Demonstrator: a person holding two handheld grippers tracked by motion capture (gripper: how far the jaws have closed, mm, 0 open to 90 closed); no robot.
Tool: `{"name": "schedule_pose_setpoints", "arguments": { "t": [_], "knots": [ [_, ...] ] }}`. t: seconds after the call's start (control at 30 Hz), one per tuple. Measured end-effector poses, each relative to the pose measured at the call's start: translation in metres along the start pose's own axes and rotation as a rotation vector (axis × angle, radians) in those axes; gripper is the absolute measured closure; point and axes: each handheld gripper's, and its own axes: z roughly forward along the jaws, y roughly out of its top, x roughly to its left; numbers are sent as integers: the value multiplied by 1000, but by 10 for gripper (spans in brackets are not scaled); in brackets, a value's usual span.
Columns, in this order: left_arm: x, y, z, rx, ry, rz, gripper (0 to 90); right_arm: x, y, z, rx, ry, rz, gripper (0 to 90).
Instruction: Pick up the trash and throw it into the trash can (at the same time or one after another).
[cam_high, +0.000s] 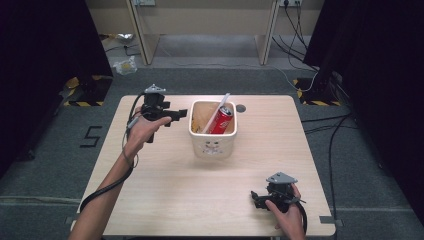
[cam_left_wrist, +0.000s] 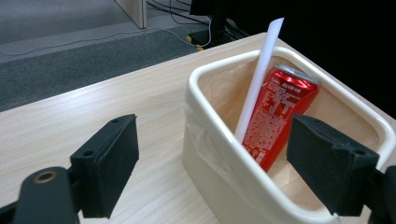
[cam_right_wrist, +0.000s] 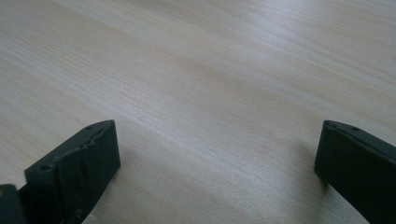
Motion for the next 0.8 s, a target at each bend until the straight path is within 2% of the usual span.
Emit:
{"name": "schedule_pose_setpoints", "arguments": {
  "t": [0.5,0.8],
  "knots": [
    [21,-29,-17,-22,14,-50,163,0,0,0,0,0,0,3],
    [29,-47,-18,-17,25,-58,163,0,0,0,0,0,0,3]
  ]
}}
